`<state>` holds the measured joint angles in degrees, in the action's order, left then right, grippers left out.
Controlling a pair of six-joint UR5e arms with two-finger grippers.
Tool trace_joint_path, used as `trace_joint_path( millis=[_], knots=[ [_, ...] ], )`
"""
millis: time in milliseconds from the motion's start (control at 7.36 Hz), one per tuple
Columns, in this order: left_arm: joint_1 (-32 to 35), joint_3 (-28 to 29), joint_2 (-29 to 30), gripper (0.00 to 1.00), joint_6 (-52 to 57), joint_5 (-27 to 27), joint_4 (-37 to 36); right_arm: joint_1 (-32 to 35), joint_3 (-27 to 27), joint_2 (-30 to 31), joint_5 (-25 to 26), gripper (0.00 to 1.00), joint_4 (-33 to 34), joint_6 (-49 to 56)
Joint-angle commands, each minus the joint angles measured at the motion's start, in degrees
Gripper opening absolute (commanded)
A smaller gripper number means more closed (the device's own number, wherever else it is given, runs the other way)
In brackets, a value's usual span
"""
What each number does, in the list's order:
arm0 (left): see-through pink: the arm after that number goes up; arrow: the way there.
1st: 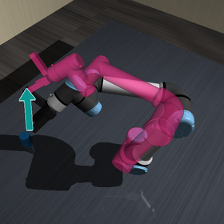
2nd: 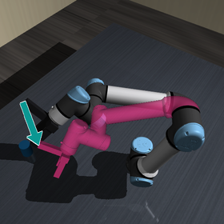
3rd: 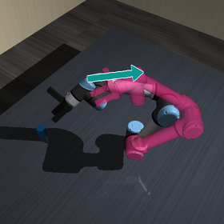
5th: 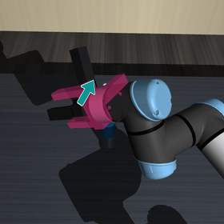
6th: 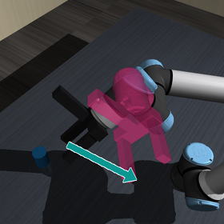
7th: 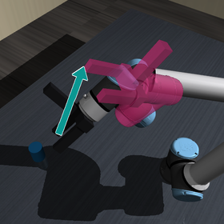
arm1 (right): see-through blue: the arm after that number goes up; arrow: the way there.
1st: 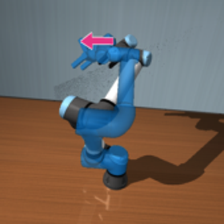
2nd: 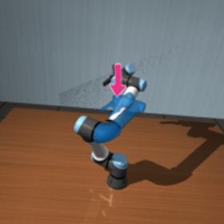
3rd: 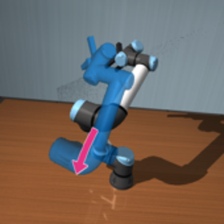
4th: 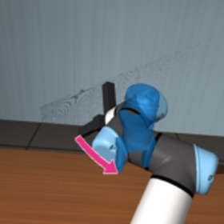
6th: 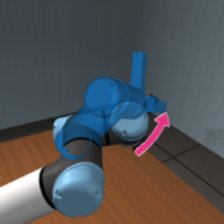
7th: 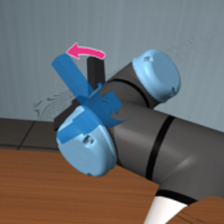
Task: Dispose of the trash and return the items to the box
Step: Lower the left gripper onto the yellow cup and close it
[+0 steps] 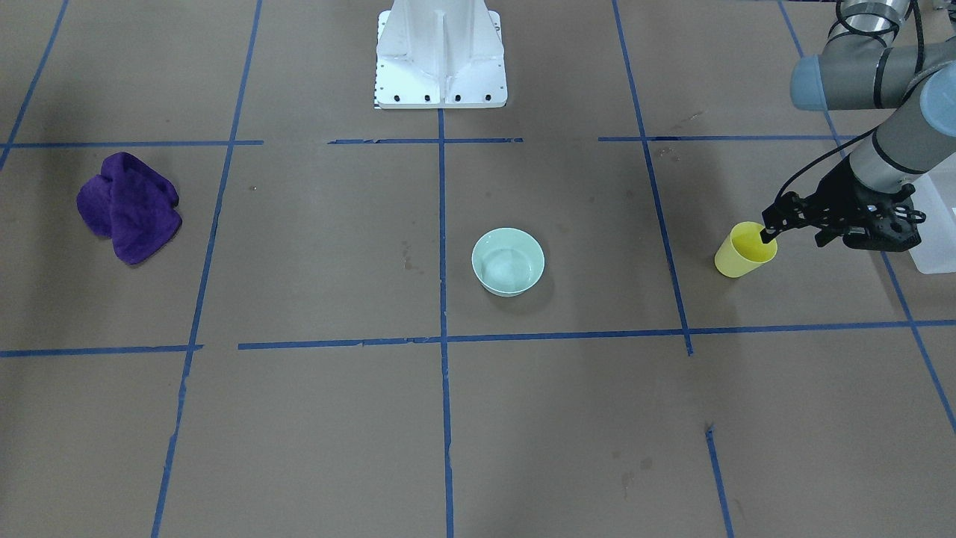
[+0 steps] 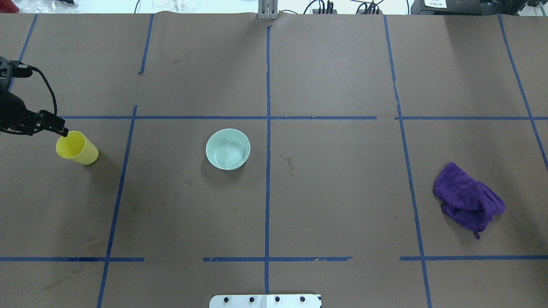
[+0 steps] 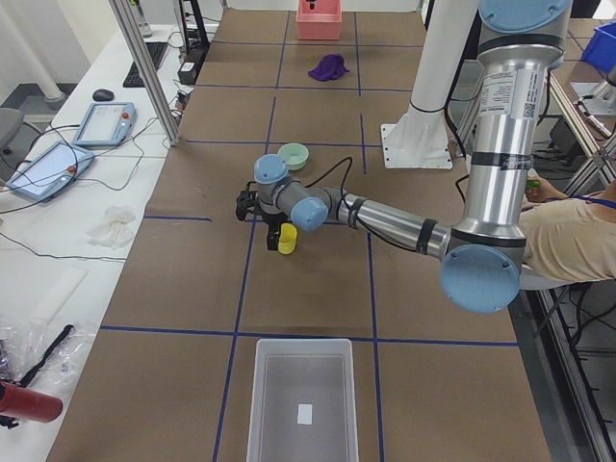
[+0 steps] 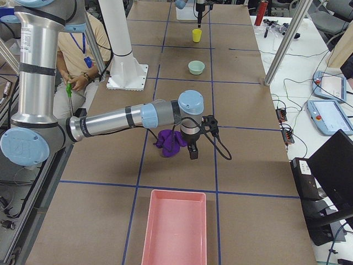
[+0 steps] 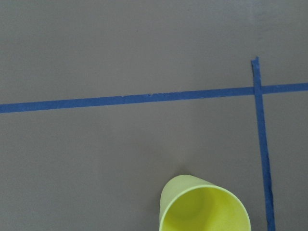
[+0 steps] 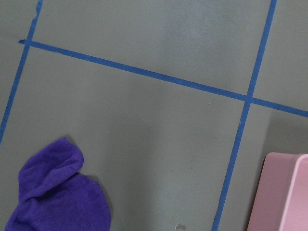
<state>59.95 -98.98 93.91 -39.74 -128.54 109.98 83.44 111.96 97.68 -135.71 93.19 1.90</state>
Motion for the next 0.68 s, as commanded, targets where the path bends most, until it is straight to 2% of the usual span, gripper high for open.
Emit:
trace_joint_path(
  millis=[0, 407, 543],
  knots=[
    [-0.70, 2.03, 0.22, 0.99, -0.08, 0.31, 0.06, -0.03, -0.25, 0.23, 0.45, 1.00, -1.33, 0.12],
    [-3.69, 3.08, 0.40, 0.96, 0.01, 0.31, 0.15, -0.03, -0.34, 0.23, -0.08, 1.00, -1.17, -0.14],
    [-4.13, 4.13, 1.18, 0.90, 0.27, 0.31, 0.24, -0.03, -0.25, 0.32, -0.17, 1.00, -1.26, -0.67]
  ],
)
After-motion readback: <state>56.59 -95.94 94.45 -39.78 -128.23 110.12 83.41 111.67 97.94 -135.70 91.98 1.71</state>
